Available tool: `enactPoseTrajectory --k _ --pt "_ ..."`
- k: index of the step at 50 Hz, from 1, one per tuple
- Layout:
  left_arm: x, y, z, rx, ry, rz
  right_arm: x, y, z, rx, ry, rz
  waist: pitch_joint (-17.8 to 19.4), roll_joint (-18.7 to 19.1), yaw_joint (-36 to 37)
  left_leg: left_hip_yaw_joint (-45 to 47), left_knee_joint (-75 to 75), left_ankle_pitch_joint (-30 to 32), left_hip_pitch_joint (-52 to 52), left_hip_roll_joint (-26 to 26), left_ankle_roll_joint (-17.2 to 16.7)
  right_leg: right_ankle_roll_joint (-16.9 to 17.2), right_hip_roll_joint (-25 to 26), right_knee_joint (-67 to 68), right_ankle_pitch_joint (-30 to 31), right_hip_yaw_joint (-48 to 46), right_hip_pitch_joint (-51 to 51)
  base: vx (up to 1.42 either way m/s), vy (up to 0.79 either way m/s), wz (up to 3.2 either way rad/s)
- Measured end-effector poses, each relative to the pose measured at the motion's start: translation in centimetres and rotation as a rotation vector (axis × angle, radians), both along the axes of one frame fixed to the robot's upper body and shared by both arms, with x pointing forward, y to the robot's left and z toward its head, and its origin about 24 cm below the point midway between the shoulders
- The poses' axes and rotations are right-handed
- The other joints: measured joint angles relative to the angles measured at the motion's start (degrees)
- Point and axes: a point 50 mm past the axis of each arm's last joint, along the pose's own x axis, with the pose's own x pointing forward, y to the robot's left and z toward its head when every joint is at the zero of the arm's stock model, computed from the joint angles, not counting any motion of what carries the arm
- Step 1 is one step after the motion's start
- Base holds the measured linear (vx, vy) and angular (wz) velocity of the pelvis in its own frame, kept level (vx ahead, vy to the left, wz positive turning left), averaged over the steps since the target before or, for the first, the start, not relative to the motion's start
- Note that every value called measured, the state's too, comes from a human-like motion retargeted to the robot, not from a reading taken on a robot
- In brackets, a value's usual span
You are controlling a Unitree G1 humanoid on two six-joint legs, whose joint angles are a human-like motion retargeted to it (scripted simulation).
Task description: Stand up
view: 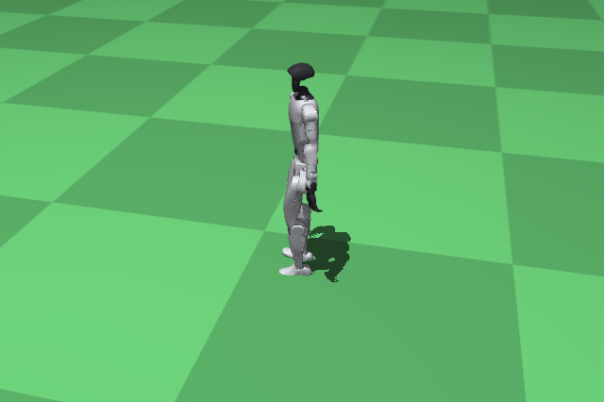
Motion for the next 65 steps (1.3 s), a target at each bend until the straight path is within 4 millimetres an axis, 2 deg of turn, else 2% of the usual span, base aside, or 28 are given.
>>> enactPoseTrajectory --k 5,10,22,28,33,38,43,47,53,60,65 --pt "1.1 -0.4 0.0 -0.03 -0.025 -0.029 -0.9 0.3 0.0 0.01 0.011 -0.044 -0.4 -0.5 0.3 -0.9 -1.2 0.6 0.9 -0.1 -0.1 0.5 -0.3 0.0 -0.2 -1.0 1.0 0.01 0.07 0.34" --pt "1.5 -0.2 0.1 -0.014 -0.06 -0.062 -0.8 0.8 -0.2 0.027 -0.017 -0.07 -0.1 -0.8 1.0 -1.3 -2.7 0.7 2.1 -0.5 0.7 1.0 -0.5 0.5 -0.3 -1.0 1.4 0.02 0.07 0.0" --pt "-1.0 1.3 0.2 0.031 0.028 -0.029 1.3 0.9 -0.2 0.043 -0.095 0.031 0.8 -0.5 -0.3 0.2 -3.8 -1.3 3.4 -0.7 2.2 2.5 -0.7 2.1 0.1 2.0 0.0 0.05 0.15 -0.28" --pt "-2.5 1.6 0.3 0.016 0.021 0.042 1.5 -0.7 0.5 0.016 -0.149 0.139 1.1 -0.1 -0.2 2.7 -4.6 -2.2 3.6 -0.3 2.6 3.1 -0.4 2.3 0.8 4.3 -1.4 -0.01 0.06 -0.51" --pt "-3.4 2.2 0.6 -0.045 0.01 0.074 0.5 -2.6 1.6 -0.016 -0.162 0.225 0.5 0.0 -0.4 3.8 -4.9 -2.9 3.3 -0.2 2.8 3.4 -0.1 1.9 1.4 5.3 -2.3 0.02 -0.01 -0.31" --pt "-3.3 2.7 1.3 -0.152 -0.066 0.116 -0.9 -3.8 2.8 0.02 -0.193 0.192 0.6 0.3 0.3 5.1 -5.1 -3.5 3.1 0.4 2.9 3.6 0.3 2.7 1.5 6.9 -3.6 0.03 -0.03 -0.35" --pt "-3.8 3.1 2.3 -0.263 -0.11 0.184 -3.2 -4.0 3.8 0.122 -0.176 0.107 0.7 0.5 1.3 6.3 -5.1 -4.1 3.2 1.0 2.9 3.8 0.7 2.9 1.7 7.9 -4.4 0.06 -0.04 -0.37" --pt "-4.8 3.9 3.0 -0.287 -0.123 0.227 -5.0 -4.0 4.6 0.199 -0.151 0.054 0.8 0.7 1.9 7.0 -4.7 -4.6 3.4 1.2 2.6 3.4 1.2 2.5 2.0 8.4 -4.6 0.08 -0.05 -0.36" --pt "-6.8 4.6 3.9 -0.309 -0.027 0.181 -6.5 -3.6 5.3 0.28 -0.125 0.017 0.9 1.0 2.2 7.9 -4.0 -5.1 3.6 1.4 1.9 2.9 1.8 2.0 2.4 10.1 -4.6 0.08 -0.06 -0.28" --pt "-8.0 3.4 4.2 -0.404 -0.013 0.249 -6.8 -2.6 5.5 0.348 -0.172 -0.089 1.4 1.7 1.3 9.0 -3.4 -5.5 3.9 1.9 0.8 2.4 2.4 1.1 3.0 11.6 -4.6 0.01 -0.02 -0.07" --pt "-8.7 1.8 4.2 -0.498 0.011 0.331 -7.1 -1.9 5.3 0.397 -0.214 -0.239 1.6 1.9 0.8 9.2 -3.2 -5.8 3.9 1.9 0.8 1.9 3.1 0.6 3.5 13.2 -4.8 0.01 -0.05 -0.23"
